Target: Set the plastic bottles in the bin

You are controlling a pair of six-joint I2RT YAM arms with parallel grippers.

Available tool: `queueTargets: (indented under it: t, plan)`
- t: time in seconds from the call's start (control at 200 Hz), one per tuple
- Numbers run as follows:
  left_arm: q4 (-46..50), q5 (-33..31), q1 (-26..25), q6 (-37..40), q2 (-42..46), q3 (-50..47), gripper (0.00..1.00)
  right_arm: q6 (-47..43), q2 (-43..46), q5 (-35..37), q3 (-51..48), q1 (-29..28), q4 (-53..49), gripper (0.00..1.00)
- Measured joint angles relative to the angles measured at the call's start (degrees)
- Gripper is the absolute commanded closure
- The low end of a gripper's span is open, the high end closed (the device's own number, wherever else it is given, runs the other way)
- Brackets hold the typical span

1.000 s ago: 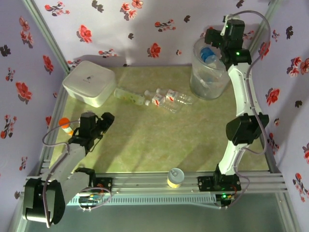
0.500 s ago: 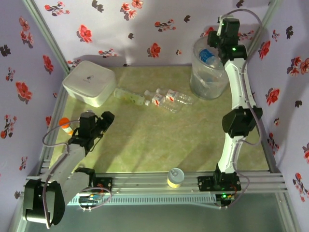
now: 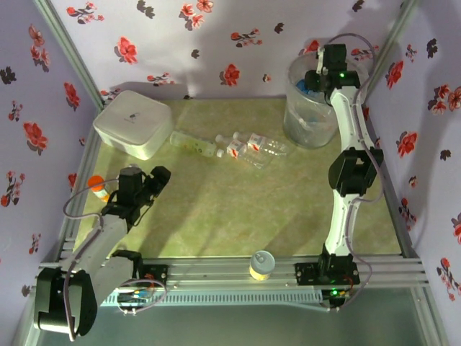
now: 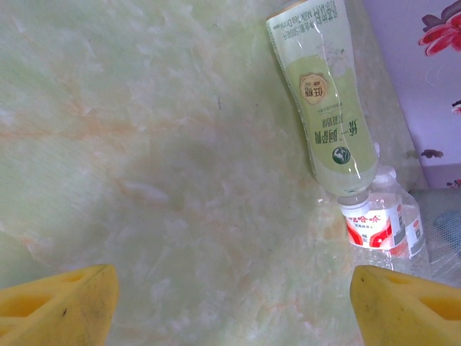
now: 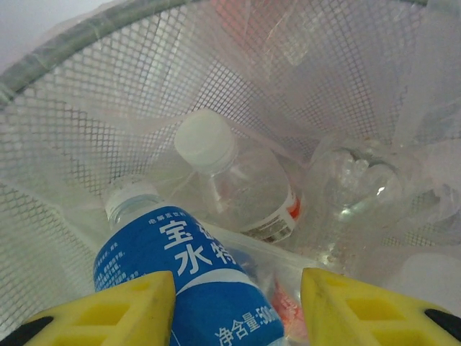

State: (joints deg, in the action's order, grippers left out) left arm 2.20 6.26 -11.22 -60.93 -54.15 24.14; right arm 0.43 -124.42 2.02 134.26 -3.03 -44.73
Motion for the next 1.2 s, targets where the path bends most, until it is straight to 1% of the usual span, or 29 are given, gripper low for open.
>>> queueTargets:
  t: [0.05, 0.23, 0.33, 0.395, 0.51, 0.62, 0.71, 0.775, 0.955, 1.055, 1.2]
  plan:
    - [0.0, 0.0, 0.0, 0.0, -0.3, 0.0, 0.15, 0.2, 0.9, -0.3, -0.6, 0.0, -0.2, 0.5]
    - [-0.1, 0.4, 0.0, 0.0, -1.7, 0.0, 0.15, 1.2, 5.9, -0.1, -0.8, -0.5, -0.6, 0.38]
    - [-0.3, 0.4, 0.0, 0.0, -2.3, 0.0, 0.15, 0.0, 10.3, 1.7, -0.8, -1.7, -0.6, 0.32]
    - [-0.8, 0.4, 0.0, 0.0, -2.7, 0.0, 0.15, -1.5, 13.4, 2.8, -1.3, -3.5, 0.0, 0.29]
    - [-1.4, 0.4, -0.3, 0.0, -3.6, 0.0, 0.15, -5.0, 19.2, 4.0, -4.8, -8.6, 1.4, 0.25]
    - [-1.8, 0.4, -0.9, -0.2, -4.5, 0.0, 0.15, -8.7, 21.6, 3.5, -8.5, -13.8, 1.6, 0.21]
    - [-2.0, 0.4, -1.6, -0.2, -5.1, 0.0, 0.15, -12.2, 20.5, 2.1, -10.2, -17.6, 0.1, 0.18]
    - [-2.3, 0.4, -2.3, -0.2, -5.4, 0.0, 0.15, -14.3, 18.4, 0.3, -11.0, -19.8, -2.1, 0.18]
    - [-2.6, 1.1, -3.5, -0.1, -6.8, 0.0, 0.14, -15.4, 13.4, -3.5, -18.8, -22.2, -6.1, 0.15]
    - [-2.6, 1.7, -3.5, 0.2, -7.8, 0.0, 0.13, -16.0, 10.4, -3.8, -21.6, -23.8, -8.4, 0.14]
    - [-3.4, 2.2, -3.6, 0.5, -10.2, 0.2, 0.13, -18.1, 5.5, -3.3, -21.3, -28.2, -10.6, 0.14]
